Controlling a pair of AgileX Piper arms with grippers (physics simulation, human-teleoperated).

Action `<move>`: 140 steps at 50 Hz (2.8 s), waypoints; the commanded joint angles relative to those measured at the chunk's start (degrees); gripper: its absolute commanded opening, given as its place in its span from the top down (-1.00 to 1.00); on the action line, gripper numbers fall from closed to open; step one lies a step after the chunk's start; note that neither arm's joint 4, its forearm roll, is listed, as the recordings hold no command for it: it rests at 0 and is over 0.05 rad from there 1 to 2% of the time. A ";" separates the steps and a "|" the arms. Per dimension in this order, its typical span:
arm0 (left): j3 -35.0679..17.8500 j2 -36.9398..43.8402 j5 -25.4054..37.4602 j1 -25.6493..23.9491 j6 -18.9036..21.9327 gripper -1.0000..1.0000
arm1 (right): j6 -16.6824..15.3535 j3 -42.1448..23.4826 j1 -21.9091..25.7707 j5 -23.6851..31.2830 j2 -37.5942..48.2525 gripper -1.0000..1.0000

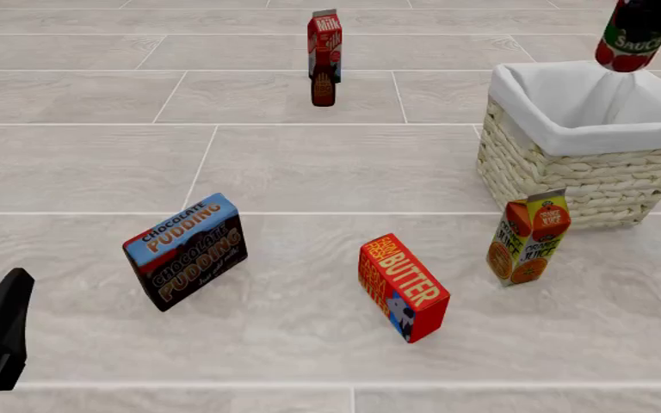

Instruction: Pick the tomato sauce and place it in the basket.

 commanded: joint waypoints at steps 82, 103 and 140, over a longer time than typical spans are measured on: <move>0.00 0.00 0.00 0.00 0.00 -1.00 | 0.59 0.11 0.66 -4.02 9.92 1.00; 0.00 0.00 0.00 0.00 0.00 -1.00 | 0.51 0.22 0.71 -4.81 11.42 1.00; 0.00 0.00 0.00 0.00 0.00 -1.00 | 0.63 0.20 0.35 -6.29 13.99 1.00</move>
